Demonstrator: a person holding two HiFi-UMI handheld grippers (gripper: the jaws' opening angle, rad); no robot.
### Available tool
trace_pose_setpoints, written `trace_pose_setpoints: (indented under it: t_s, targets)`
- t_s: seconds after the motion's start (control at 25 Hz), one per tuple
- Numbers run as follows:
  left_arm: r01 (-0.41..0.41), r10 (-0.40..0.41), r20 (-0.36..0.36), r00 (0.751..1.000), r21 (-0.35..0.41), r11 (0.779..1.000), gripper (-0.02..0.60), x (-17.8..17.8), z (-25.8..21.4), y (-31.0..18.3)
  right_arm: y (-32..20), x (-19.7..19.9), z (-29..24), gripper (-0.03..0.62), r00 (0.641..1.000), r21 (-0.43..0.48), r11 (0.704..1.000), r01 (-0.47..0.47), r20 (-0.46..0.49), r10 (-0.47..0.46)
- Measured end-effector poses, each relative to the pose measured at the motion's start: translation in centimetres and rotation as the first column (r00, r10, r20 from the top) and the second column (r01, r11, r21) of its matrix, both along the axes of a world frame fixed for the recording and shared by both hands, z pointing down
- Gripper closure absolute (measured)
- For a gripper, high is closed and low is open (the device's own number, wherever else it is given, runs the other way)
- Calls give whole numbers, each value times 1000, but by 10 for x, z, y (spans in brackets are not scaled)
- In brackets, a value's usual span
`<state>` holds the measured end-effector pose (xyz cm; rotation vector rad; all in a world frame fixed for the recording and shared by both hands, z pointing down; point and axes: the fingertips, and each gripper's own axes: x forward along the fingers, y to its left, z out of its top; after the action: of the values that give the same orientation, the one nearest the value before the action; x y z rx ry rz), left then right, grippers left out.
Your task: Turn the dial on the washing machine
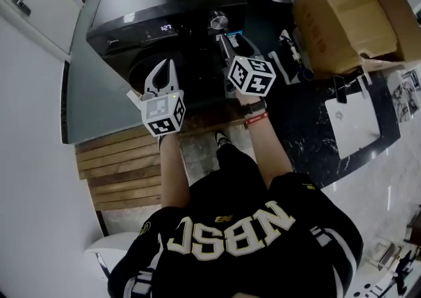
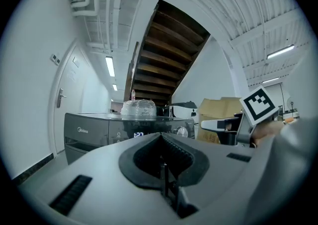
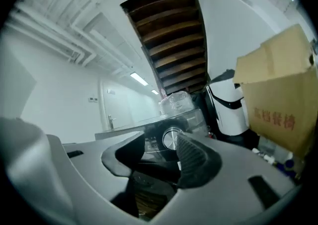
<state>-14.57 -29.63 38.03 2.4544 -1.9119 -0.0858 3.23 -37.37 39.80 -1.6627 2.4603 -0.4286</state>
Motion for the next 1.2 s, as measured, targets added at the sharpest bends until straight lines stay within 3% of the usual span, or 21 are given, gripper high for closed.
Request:
trace_pose_setpoints:
  t_s: [0.16, 0.32, 0.84, 1.2]
  targets:
    - [-18, 18, 15, 1000, 13, 1000, 568, 3, -2, 19, 34, 1, -4, 430, 992, 48, 999, -18, -120, 23]
    - [-33, 31, 33, 999, 33, 999, 569, 8, -6, 34, 61, 2, 0, 473, 984, 77, 997, -16, -178, 30]
    - [-48, 43, 61, 997, 70, 996, 569, 15, -13, 65, 113, 4, -1, 574, 978, 101, 995, -6, -205, 27]
    - [-41, 36, 63, 997, 76, 996, 569, 12, -15, 72, 120, 3, -6, 588, 975, 112, 994, 3, -221, 22]
